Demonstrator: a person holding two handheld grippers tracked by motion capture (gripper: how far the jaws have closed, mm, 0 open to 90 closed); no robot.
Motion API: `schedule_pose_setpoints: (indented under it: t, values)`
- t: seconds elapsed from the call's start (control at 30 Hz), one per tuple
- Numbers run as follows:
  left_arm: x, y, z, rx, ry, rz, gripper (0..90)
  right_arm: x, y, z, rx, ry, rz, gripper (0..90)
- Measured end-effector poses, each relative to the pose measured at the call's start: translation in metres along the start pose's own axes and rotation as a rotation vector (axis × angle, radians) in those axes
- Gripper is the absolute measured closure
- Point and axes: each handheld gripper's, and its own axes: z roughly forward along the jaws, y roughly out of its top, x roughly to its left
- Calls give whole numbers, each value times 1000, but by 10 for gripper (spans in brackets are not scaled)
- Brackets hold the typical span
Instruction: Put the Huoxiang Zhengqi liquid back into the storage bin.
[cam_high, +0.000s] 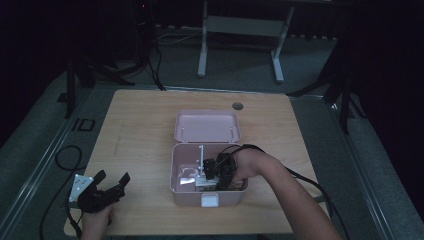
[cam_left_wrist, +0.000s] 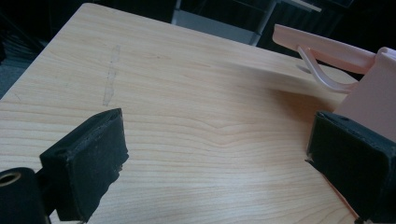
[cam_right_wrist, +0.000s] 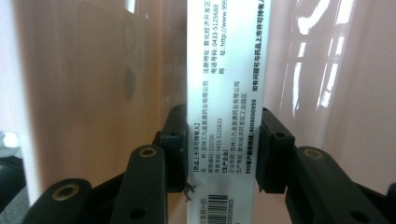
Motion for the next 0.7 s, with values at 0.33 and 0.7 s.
schedule_pose_setpoints:
  t: [0.33,0.7]
  values:
    - [0,0,0,-4,0,-3,51,-2,-3,-7,4,0,29,552]
    - [0,0,0,-4,-2,-7,51,-2,-9,-45,-91,-34,47,479]
